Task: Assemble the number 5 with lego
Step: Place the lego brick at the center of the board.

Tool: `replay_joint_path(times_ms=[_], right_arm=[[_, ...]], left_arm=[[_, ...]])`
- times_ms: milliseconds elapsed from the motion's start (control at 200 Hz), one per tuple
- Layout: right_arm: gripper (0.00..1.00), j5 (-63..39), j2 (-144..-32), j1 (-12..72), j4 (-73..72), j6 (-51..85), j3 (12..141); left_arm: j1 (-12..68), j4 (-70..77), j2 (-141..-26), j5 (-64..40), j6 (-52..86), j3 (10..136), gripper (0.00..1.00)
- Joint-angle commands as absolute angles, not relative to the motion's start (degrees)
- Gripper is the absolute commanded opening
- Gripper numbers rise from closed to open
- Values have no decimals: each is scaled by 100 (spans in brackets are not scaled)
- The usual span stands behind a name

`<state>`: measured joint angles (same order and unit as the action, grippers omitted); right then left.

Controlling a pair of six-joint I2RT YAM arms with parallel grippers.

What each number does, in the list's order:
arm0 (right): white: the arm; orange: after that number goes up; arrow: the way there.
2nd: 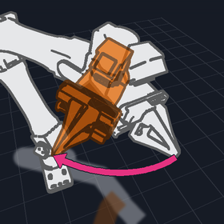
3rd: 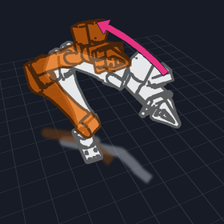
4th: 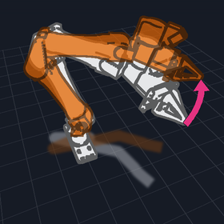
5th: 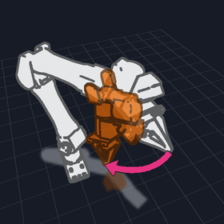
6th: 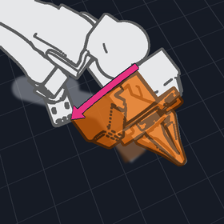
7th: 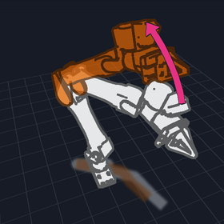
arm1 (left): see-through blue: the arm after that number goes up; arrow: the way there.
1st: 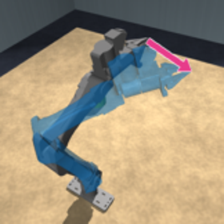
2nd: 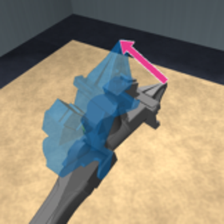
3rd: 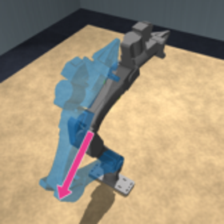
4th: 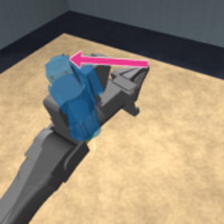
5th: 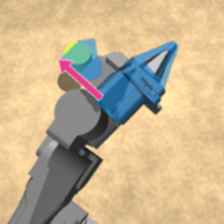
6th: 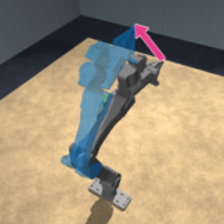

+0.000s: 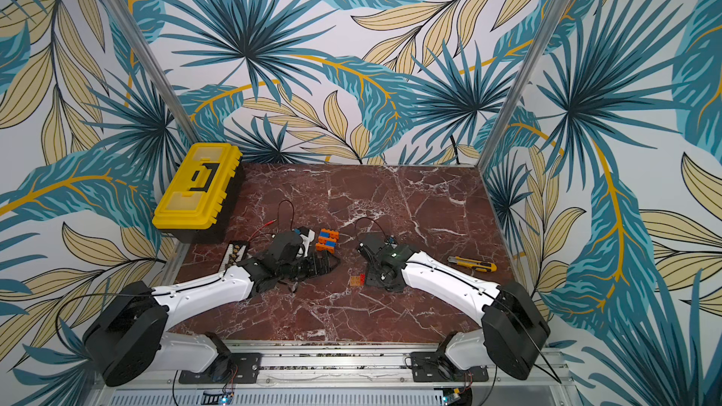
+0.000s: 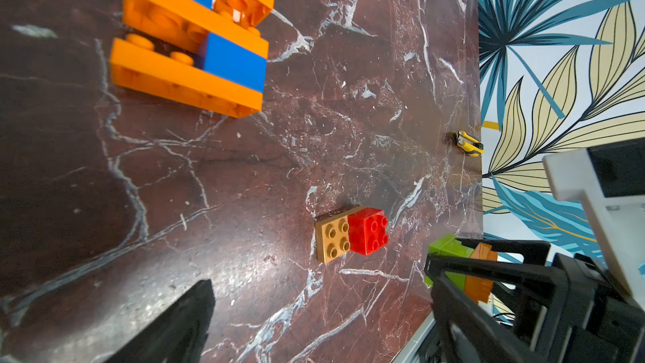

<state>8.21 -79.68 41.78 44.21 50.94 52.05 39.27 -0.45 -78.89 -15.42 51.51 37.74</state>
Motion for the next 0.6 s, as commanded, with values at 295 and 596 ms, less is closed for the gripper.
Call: replay_joint_path(times_ms=[295, 596], right_arm=[[62, 654, -8150, 3875, 4378, 4744, 5046], [62, 717, -8930, 3722, 4219, 4605, 5036]], left_arm=[[4017, -284, -7985, -1398, 5029, 4048, 100], [4017, -451, -8033, -1356, 4949, 4191, 100]])
